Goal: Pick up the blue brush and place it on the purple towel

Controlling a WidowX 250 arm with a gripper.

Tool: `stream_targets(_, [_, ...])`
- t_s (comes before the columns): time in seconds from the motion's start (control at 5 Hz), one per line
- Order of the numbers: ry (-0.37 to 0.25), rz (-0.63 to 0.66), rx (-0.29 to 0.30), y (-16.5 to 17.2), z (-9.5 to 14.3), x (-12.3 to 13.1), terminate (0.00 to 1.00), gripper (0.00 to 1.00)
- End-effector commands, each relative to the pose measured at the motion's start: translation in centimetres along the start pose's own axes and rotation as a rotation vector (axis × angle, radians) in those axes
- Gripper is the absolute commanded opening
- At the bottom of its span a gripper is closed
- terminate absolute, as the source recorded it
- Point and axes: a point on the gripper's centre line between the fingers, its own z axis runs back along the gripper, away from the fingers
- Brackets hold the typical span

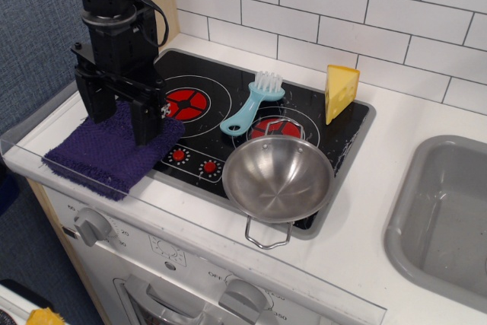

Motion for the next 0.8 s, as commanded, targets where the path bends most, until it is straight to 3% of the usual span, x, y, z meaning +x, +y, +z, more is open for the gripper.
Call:
stream_targets(0.0, [0.0, 0.0, 0.0, 0.0, 0.0, 0.0, 0.0, 1.0])
stream_targets(0.4, [0.012, -0.012, 0.037, -2.1, -1.0, 7.4, 0.0, 1.0])
stream_targets(0.6, [-0.029, -0.032, 0.029, -3.3, -0.9, 11.4, 0.0, 1.0])
